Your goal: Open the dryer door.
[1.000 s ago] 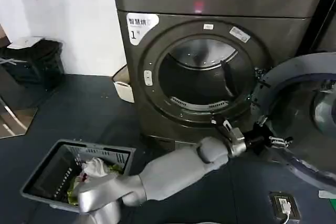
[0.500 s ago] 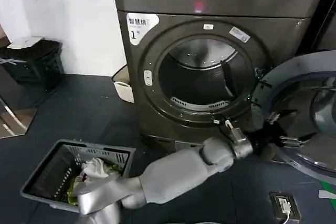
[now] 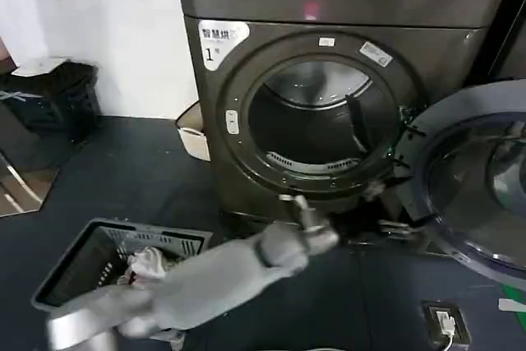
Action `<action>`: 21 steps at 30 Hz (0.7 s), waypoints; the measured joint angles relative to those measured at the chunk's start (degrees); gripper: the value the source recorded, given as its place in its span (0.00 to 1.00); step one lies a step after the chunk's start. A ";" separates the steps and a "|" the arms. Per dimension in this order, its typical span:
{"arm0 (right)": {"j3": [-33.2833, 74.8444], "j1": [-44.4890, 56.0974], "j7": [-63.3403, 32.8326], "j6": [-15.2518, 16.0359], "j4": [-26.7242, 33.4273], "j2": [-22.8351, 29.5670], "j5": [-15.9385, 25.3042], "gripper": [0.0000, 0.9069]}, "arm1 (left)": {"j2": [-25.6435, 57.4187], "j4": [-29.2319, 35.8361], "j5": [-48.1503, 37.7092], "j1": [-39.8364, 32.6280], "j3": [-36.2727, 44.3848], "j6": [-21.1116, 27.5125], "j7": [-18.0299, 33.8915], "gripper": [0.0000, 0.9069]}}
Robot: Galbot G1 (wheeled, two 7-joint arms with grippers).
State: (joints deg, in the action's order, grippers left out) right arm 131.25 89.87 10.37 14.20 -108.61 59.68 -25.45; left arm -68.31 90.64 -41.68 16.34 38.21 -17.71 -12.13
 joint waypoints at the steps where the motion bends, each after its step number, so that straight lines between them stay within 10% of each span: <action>1: 0.14 -0.04 -0.14 0.20 -0.24 -0.04 -0.09 1.00 | 2.11 1.73 0.01 0.36 -0.50 0.59 -0.02 1.00; 21: 0.50 -2.41 0.92 0.31 -3.69 0.20 2.65 1.00 | 44.87 27.05 4.54 25.03 -25.69 17.25 -4.58 1.00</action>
State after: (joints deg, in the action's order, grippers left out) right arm 131.75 87.46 11.29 14.51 -112.30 59.88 -22.80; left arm -23.43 117.69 -37.14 41.37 12.51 -0.47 -16.71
